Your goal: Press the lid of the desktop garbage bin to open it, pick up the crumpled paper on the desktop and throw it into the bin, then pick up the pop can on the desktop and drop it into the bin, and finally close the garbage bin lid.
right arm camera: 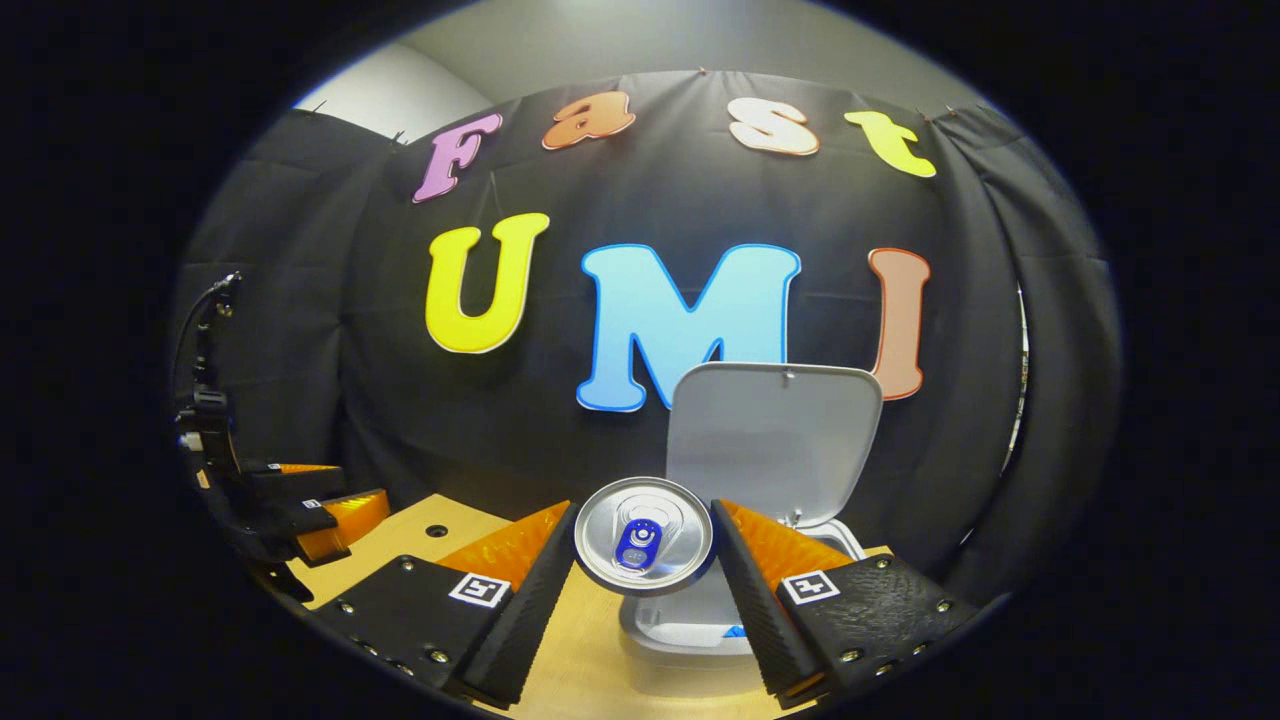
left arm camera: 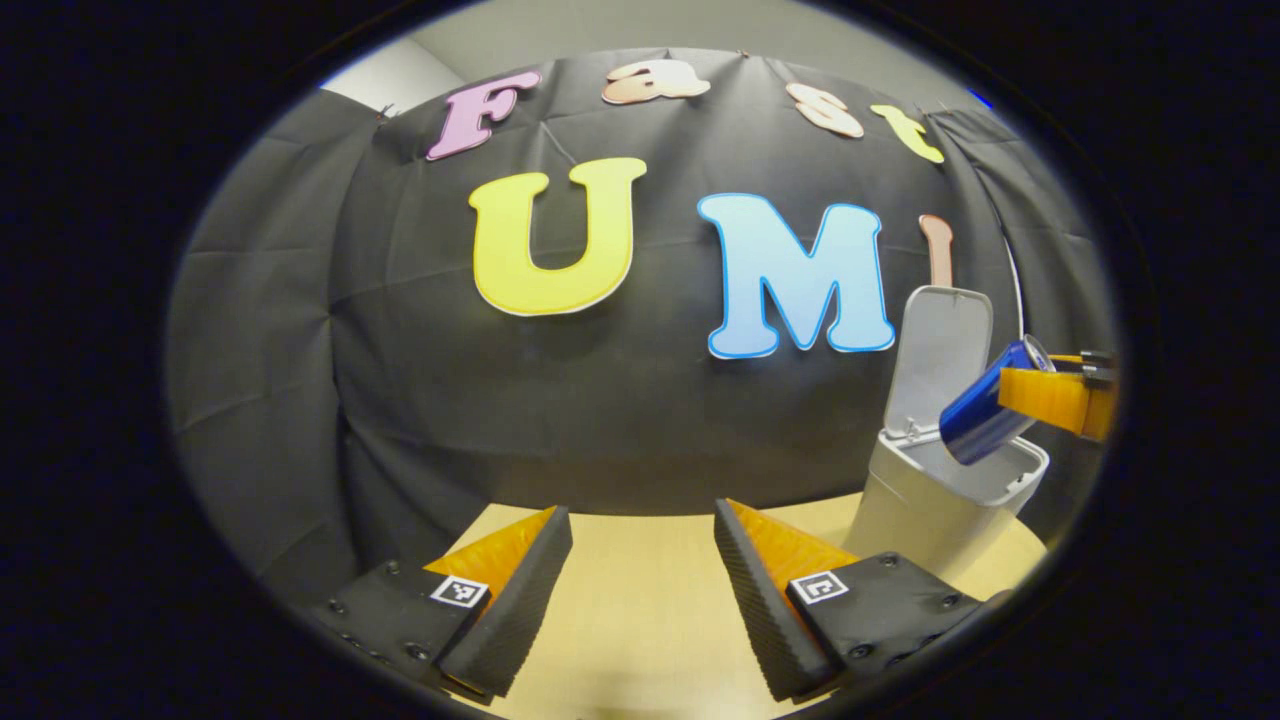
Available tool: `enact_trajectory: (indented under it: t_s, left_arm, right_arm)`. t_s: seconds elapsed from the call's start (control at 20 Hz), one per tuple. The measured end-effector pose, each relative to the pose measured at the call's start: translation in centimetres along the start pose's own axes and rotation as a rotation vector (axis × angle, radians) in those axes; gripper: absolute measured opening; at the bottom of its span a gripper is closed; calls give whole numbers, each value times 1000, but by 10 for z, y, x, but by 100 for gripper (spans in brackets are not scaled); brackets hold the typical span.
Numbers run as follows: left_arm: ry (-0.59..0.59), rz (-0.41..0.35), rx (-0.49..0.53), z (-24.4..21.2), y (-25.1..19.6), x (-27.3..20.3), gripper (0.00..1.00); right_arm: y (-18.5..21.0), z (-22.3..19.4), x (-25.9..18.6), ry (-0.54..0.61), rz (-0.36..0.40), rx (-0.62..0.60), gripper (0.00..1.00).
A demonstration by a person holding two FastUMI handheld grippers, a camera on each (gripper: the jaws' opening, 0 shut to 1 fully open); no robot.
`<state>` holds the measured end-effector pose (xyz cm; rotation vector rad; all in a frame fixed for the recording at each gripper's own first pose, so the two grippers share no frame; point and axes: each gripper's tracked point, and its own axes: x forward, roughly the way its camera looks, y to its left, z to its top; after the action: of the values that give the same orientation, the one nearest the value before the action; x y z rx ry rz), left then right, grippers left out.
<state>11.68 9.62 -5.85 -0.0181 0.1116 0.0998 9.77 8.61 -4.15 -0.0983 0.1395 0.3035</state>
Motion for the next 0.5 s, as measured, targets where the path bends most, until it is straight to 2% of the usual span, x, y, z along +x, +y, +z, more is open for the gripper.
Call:
enact_trajectory:
  t_s: [0.25, 0.5]
  left_arm:
    - [9, 2, 0, -3, 3, 3, 93]
    - [23, 18, 0, -8, 10, 4, 94]
  right_arm:
    - [-42, -17, 13, 38, -73, 3, 84]
    - [-76, -63, 30, 149, -121, 44, 84]
